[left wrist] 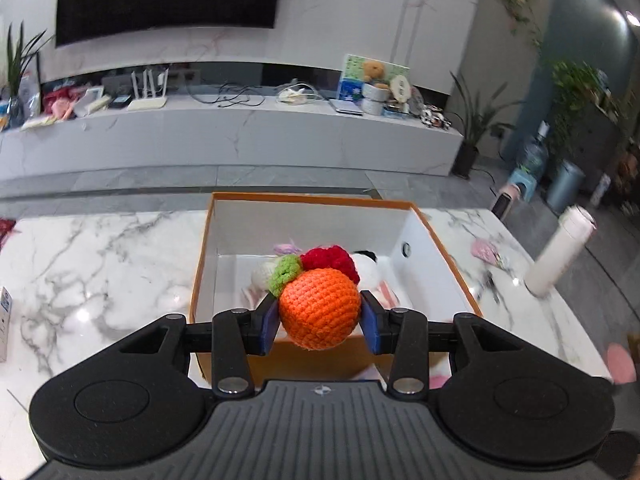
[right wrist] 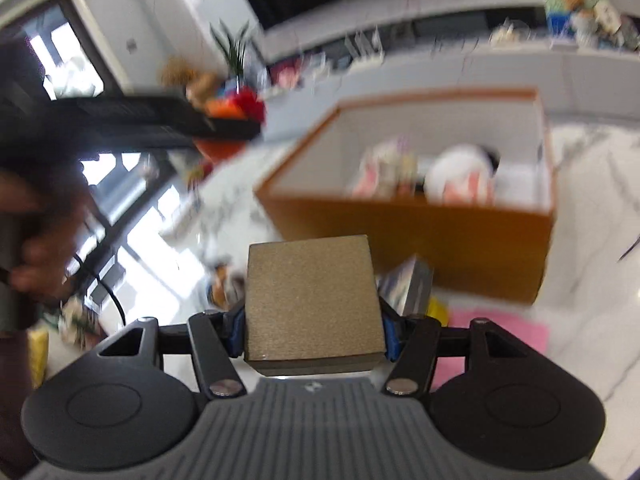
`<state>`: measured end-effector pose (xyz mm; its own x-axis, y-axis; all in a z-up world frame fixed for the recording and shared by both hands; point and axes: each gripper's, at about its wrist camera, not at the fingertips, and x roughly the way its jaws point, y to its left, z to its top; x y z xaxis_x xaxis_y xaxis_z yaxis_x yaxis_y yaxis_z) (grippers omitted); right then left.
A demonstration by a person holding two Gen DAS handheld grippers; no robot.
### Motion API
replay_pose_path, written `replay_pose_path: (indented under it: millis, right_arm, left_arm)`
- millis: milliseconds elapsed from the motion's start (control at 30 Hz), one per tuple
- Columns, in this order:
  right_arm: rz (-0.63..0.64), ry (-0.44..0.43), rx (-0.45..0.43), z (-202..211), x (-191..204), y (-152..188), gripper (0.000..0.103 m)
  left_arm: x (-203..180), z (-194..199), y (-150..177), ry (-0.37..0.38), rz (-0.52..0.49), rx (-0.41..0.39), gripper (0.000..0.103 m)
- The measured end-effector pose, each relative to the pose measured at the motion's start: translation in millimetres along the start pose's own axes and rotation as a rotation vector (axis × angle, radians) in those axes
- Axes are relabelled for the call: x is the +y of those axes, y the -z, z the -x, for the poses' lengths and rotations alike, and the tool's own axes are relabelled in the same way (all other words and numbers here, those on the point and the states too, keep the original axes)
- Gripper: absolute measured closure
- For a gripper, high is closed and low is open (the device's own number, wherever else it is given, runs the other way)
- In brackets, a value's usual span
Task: Organize objects
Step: 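Carry the orange fruit with the left tool while the right tool carries the cardboard box into the orange box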
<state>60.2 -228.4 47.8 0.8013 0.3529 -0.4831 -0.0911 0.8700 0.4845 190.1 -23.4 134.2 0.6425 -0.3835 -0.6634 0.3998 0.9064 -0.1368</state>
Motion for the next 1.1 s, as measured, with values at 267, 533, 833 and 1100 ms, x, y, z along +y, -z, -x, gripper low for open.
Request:
replay_pose_path:
  millis: [267,533,833,1100]
  right_arm:
    - [-0.135,0.125,-0.113,4,-27,-85,0.041]
    - [-0.198,0.174,-0.051,-99,-57,-99,0.041]
    - [-0.285,0.077,0.114,-173,-73,-79,0.041]
    - [-0.304,0.215,0.195,-191,-101,-82,0.041]
  left_arm:
    - [39,-50,-14,-0.062,0.186,0.085,0.055]
    - [38,-92,-7,-0.126,0.153,0.138,0.055]
    - [39,-122,-4,-0.168,0.048,0.213,0.055]
    - [26,-138,-7,-0.109,-0.004,0.32,0.055]
